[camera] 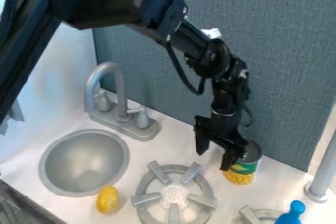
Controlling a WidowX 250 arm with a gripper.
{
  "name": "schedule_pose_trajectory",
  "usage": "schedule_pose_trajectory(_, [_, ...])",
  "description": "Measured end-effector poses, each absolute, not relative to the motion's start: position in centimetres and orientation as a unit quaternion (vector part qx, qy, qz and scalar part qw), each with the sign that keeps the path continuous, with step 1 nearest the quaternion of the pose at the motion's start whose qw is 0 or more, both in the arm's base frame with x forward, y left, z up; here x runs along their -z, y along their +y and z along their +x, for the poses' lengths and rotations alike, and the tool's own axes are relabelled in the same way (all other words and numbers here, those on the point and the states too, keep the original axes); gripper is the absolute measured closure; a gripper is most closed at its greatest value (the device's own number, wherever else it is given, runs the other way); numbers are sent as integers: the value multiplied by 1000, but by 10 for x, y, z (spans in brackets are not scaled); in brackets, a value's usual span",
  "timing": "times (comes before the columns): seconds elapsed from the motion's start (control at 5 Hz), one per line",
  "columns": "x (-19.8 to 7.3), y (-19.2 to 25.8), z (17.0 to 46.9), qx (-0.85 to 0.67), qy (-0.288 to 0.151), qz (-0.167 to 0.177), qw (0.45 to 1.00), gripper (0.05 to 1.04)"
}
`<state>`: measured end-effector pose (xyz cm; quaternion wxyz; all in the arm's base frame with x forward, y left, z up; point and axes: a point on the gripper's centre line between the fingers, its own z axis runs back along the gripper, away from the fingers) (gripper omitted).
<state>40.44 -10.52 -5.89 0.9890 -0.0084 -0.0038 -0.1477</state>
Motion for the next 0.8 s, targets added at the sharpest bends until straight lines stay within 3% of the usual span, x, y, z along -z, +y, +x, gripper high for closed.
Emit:
schedule_pose_trajectory(0.4, [59, -109, 400, 148, 3, -24, 989, 85])
schedule_pose_trajectory(0.8, [20, -78, 401, 143, -22, -28, 989, 85])
